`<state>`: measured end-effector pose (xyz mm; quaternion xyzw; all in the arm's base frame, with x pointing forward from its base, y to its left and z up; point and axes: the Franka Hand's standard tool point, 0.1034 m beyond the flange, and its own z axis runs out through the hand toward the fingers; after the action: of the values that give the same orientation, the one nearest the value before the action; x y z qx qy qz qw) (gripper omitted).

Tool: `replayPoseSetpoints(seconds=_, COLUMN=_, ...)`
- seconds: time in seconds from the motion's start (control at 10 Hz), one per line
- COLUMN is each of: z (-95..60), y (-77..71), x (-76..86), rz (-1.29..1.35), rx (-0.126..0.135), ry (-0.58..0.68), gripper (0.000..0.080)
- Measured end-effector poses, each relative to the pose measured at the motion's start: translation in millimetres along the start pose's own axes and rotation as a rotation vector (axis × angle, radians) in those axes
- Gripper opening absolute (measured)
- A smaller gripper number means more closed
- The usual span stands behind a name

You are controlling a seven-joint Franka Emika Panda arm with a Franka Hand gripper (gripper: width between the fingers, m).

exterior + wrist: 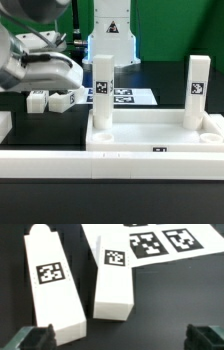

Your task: Assemble desk

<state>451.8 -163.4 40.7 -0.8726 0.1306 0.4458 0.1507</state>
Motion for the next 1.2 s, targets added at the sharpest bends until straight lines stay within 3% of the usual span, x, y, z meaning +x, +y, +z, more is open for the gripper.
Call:
replayPoseSetpoints(seconds=0.7, z=6.7, y=0.0, x=9.0, rz=0.028, rx=-0.006, ry=-0.015, gripper=0.0649)
replayPoseSetpoints(seconds=1.2, z=7.7, y=-10.8, x=9.4, rz=0.043, rx=-0.022, ry=-0.012, gripper=0.0649)
